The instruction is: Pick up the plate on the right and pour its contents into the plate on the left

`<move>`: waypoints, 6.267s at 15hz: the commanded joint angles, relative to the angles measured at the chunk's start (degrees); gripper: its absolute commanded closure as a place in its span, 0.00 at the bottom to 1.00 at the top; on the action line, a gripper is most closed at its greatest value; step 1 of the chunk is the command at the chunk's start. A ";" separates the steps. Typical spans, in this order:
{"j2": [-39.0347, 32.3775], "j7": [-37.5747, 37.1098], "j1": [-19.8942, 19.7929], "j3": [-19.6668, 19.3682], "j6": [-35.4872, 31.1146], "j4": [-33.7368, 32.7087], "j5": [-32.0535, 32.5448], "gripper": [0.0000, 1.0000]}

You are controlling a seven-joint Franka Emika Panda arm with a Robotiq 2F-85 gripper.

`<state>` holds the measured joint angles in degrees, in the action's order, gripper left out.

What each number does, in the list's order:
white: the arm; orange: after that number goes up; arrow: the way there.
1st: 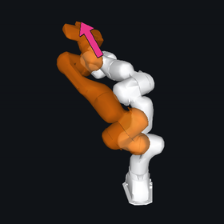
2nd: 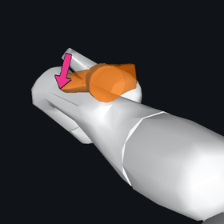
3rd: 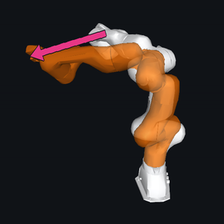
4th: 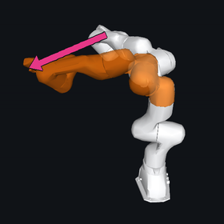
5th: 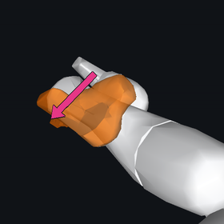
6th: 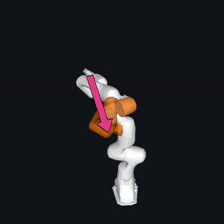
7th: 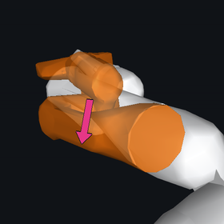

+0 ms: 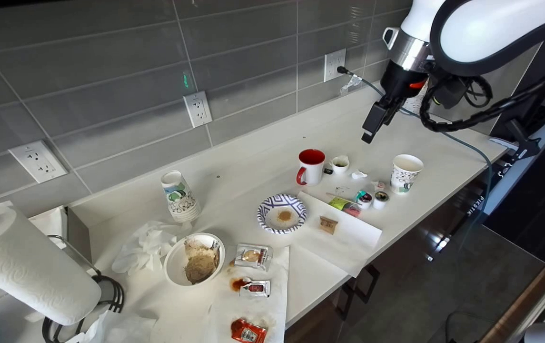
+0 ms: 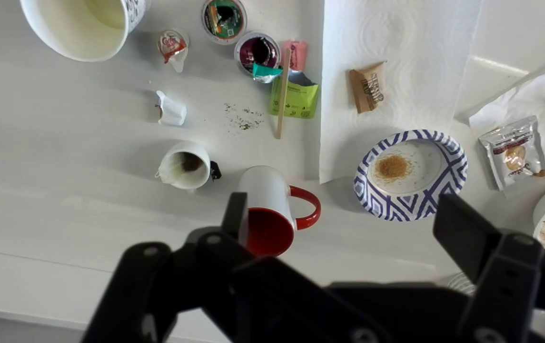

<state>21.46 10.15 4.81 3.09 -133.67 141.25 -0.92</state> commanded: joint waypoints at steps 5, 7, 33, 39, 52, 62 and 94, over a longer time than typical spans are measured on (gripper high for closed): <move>-4.10 -6.70 2.11 3.47 -5.52 -1.25 -0.21 0.00; -6.49 -8.89 3.03 5.41 -7.88 -1.56 0.27 0.00; -35.08 -24.58 8.62 7.15 -13.80 -17.48 10.99 0.00; -41.51 -27.81 10.59 4.24 -17.63 -22.08 12.58 0.00; -45.69 -27.90 12.25 1.75 -22.46 -24.57 13.04 0.00; -55.09 -23.29 13.61 -1.25 -21.01 -33.30 13.10 0.00; -61.76 -11.92 12.58 -1.18 -16.55 -40.59 12.96 0.51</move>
<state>-39.05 -2.01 17.30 1.64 -152.51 102.66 11.35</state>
